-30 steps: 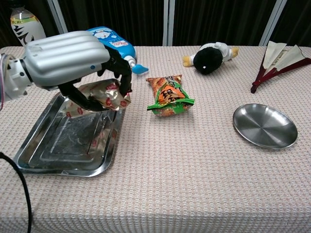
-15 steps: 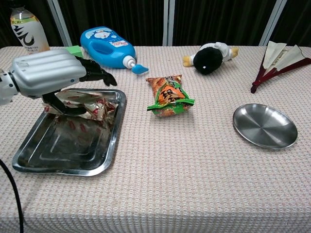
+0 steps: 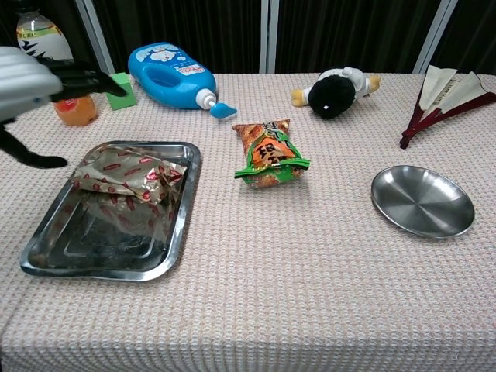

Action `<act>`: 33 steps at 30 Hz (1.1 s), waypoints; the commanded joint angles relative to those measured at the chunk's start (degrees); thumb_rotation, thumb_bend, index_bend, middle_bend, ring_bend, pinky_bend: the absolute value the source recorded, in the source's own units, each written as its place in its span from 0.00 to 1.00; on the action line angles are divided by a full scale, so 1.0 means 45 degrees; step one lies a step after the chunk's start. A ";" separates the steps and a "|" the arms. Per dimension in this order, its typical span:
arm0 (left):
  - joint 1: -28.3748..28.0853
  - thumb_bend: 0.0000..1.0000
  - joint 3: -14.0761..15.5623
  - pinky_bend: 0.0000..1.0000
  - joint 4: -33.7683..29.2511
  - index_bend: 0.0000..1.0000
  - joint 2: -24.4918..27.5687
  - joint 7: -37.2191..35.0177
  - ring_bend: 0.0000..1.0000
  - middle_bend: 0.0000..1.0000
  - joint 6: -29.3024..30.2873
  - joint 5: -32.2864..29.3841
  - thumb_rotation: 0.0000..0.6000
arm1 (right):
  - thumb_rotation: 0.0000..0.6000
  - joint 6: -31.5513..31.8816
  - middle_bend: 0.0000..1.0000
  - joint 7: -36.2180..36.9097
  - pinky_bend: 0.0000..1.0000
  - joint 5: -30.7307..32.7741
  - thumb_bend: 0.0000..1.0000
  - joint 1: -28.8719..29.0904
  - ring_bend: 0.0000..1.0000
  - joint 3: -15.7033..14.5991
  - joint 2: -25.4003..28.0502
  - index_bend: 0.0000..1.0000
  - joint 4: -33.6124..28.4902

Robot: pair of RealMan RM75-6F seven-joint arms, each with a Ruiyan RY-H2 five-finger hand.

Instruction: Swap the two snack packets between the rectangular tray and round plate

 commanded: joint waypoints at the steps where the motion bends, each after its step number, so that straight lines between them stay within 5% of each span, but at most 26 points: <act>1: 0.1528 0.16 0.0024 0.23 -0.0994 0.09 0.1389 0.0204 0.06 0.08 0.1041 -0.1389 1.00 | 1.00 -0.0499 0.00 -0.0527 0.00 -0.0113 0.00 0.0455 0.00 0.0019 0.0090 0.00 -0.0383; 10: 0.3200 0.02 0.0077 0.21 -0.1105 0.09 0.1615 -0.1684 0.06 0.08 0.2426 -0.1469 1.00 | 1.00 -0.3807 0.00 -0.2967 0.00 0.0563 0.00 0.3315 0.00 0.0407 -0.1237 0.00 -0.0961; 17: 0.3894 0.01 0.0169 0.21 -0.1006 0.09 0.1433 -0.1950 0.06 0.08 0.2820 -0.1109 1.00 | 1.00 -0.6100 0.00 -0.5191 0.00 0.2936 0.00 0.5967 0.00 0.0920 -0.3260 0.00 -0.0140; 33: 0.4660 0.01 -0.0307 0.19 -0.0766 0.10 0.1463 -0.2216 0.04 0.08 0.3332 -0.0795 1.00 | 1.00 -0.7947 0.00 -0.7948 0.00 0.8466 0.00 1.0272 0.00 0.0085 -0.6470 0.00 0.2597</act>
